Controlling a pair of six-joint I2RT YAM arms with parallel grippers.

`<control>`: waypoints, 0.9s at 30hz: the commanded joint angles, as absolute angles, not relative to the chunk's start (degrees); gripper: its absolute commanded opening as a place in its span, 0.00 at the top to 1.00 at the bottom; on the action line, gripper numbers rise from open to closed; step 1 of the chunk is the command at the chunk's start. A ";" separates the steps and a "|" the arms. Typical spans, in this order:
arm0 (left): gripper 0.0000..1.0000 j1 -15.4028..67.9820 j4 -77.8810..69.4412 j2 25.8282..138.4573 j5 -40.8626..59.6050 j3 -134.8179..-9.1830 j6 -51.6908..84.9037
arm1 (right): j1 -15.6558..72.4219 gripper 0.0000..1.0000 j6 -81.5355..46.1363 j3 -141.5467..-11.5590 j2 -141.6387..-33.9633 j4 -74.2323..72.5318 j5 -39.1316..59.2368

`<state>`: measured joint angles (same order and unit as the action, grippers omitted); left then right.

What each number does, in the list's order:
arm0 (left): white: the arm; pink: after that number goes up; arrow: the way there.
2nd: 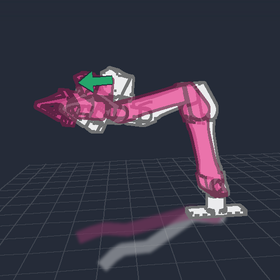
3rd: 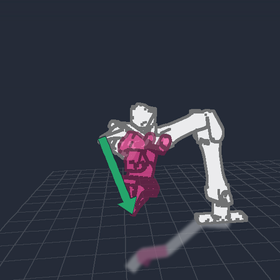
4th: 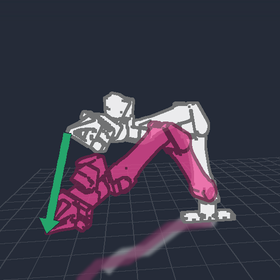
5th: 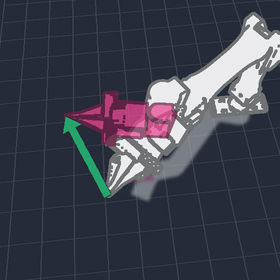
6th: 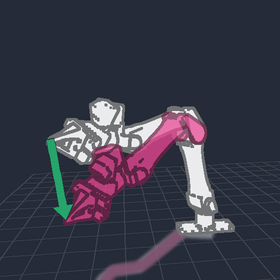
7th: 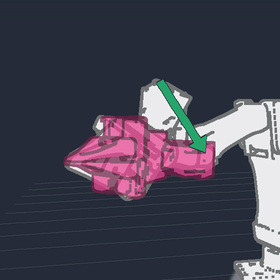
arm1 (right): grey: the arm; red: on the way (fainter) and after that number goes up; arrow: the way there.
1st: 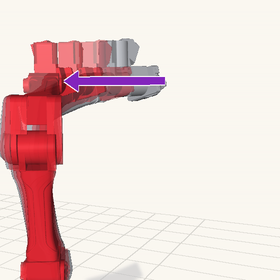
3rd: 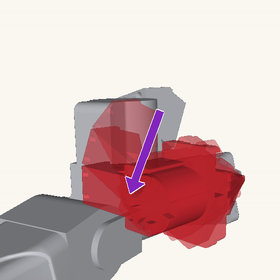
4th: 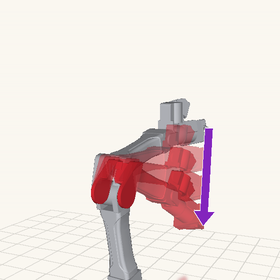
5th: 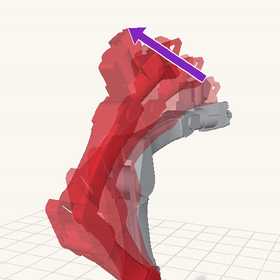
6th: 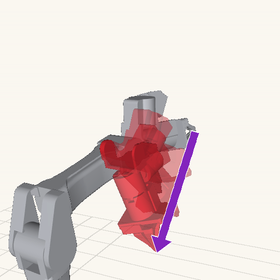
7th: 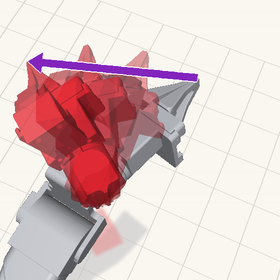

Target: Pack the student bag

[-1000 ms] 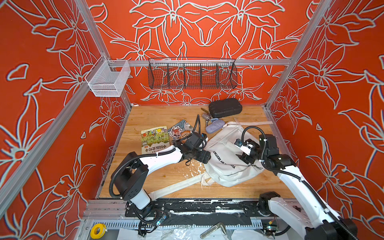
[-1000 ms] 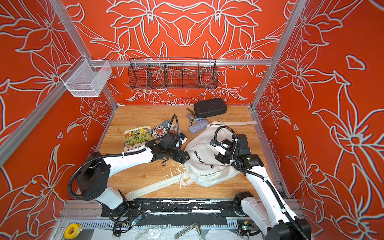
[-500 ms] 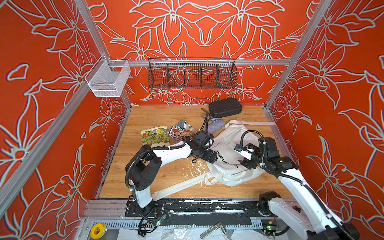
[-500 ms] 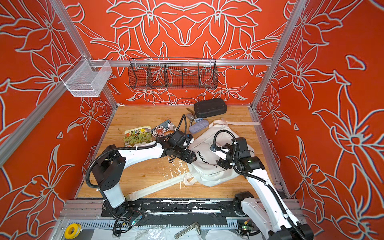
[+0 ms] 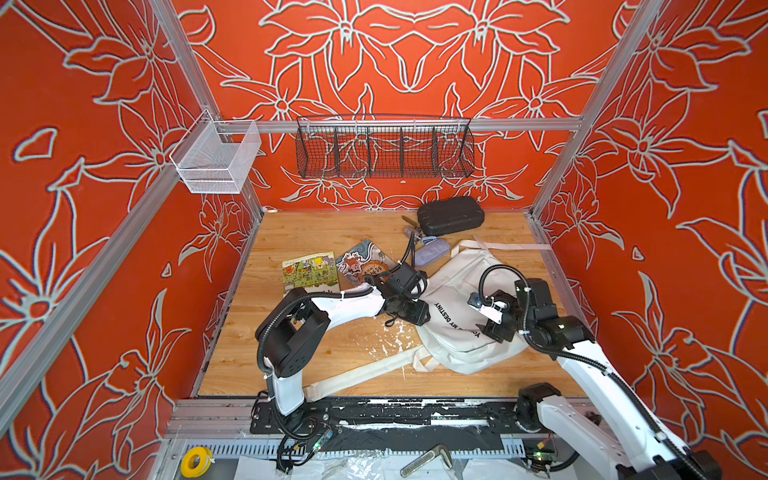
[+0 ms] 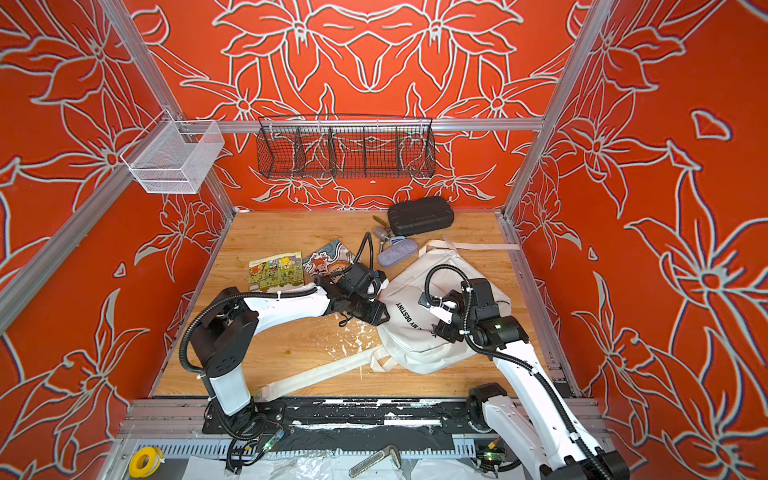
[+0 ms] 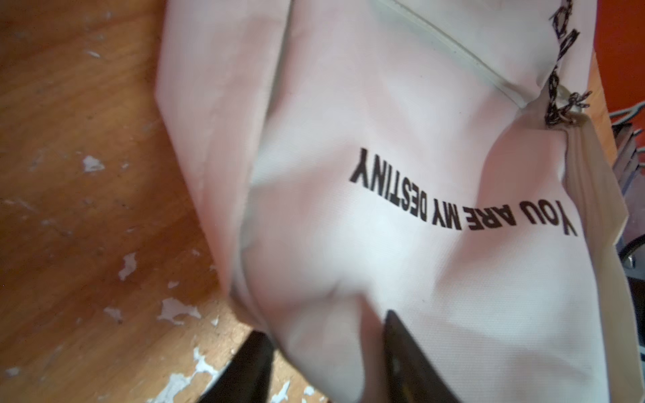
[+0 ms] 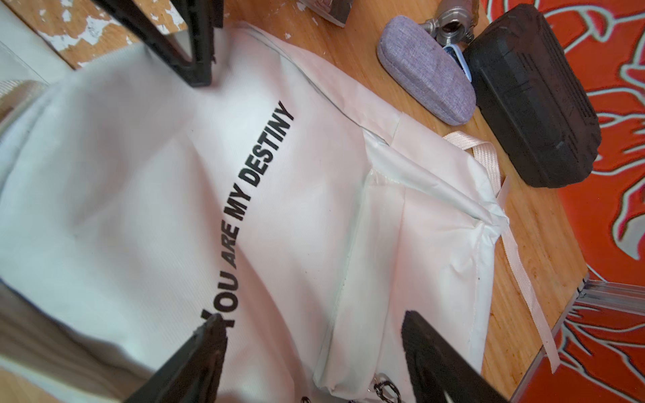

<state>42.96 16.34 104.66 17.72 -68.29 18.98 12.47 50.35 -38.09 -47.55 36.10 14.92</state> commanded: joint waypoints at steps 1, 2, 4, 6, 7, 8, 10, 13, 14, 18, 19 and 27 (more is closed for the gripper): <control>0.94 39.77 19.42 106.60 21.58 -72.32 19.09 | 13.19 0.21 50.87 -39.45 -48.07 39.73 16.39; 0.99 37.85 20.47 107.03 24.53 -73.03 18.95 | 13.43 0.21 51.04 -39.84 -48.66 40.35 17.01; 1.00 34.78 20.81 106.51 28.47 -73.07 16.76 | 14.09 0.22 51.32 -40.25 -50.07 40.70 17.18; 1.00 32.46 23.28 105.36 30.49 -73.75 11.06 | 14.54 0.21 52.17 -40.55 -51.74 40.37 16.99; 1.00 31.82 26.08 105.22 30.16 -75.12 8.17 | 14.61 0.21 52.42 -40.73 -52.56 40.13 16.80; 1.00 31.20 29.70 105.32 29.55 -77.24 4.44 | 14.73 0.22 52.70 -41.12 -53.62 40.05 16.62; 1.00 30.13 35.89 105.81 28.57 -81.21 -1.49 | 14.93 0.22 53.26 -42.03 -55.59 40.03 16.36; 0.97 27.40 41.18 107.40 26.48 -86.47 -6.00 | 15.25 0.22 54.47 -42.98 -58.68 39.53 15.04; 0.78 26.18 42.52 108.36 26.68 -88.49 -6.15 | 15.38 0.22 54.65 -43.26 -59.77 39.09 14.46; 0.24 25.11 44.38 108.52 27.39 -91.84 -3.99 | 15.97 0.25 54.96 -43.76 -64.43 36.95 13.54; 0.10 25.35 43.11 107.27 28.21 -90.47 -2.76 | 16.19 0.26 54.95 -43.77 -65.58 36.18 13.33; 0.03 31.22 30.16 95.35 35.16 -71.21 14.18 | 21.48 0.49 53.31 -43.79 -72.76 33.04 15.71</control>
<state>28.60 34.22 99.39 31.29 -74.72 7.60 19.73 53.30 -42.61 -72.05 33.47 13.52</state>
